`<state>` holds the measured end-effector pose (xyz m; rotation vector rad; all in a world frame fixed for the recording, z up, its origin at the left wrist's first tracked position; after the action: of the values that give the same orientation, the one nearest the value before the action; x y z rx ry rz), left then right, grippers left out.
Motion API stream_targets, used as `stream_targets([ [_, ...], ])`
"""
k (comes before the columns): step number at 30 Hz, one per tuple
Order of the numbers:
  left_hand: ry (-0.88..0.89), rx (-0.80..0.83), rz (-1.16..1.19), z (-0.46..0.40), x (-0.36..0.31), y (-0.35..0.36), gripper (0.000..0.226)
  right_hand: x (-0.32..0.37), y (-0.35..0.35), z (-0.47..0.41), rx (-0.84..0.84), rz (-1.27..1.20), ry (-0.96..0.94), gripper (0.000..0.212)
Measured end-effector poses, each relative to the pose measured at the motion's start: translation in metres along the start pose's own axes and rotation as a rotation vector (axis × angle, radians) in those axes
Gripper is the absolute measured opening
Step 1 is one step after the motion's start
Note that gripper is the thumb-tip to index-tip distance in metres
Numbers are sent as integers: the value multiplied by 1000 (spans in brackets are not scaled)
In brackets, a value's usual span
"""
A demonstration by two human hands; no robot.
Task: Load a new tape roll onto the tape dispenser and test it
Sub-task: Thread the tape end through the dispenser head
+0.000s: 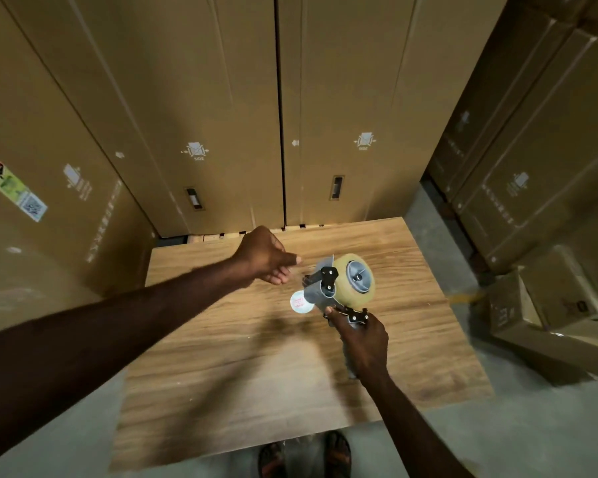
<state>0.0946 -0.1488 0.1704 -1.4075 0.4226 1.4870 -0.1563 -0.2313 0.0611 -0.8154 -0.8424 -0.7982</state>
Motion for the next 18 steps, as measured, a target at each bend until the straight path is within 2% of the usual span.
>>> stream_targets([
  [2,-87,-140,96,4,13,-7,40,4,-4,2,-81,-15,-9,33],
  [4,-172,-191,199,7,24,-9,29,10,-8,4,-130,-52,-46,37],
  [7,-296,-149,303,5,37,-4,8,17,-13,3,-162,-121,-129,48],
  [10,-406,-55,346,1,49,4,11,11,-20,-7,-184,-241,-98,90],
  [12,-448,12,393,0,51,11,15,19,-26,-6,-211,-236,-139,103],
  [18,-494,105,411,0,50,21,14,52,-44,0,-216,-147,-334,82],
])
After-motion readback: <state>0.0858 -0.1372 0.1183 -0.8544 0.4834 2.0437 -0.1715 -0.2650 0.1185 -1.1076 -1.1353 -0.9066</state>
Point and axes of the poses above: each hand's wrist, its own z-axis away from the middle knuckle, its own y-axis out of the palm, x = y × z, the point moved 9 cm from there along -z, towards the middle knuckle, and after that the axes turned 11 degrees about y, right-handed, at the moved point
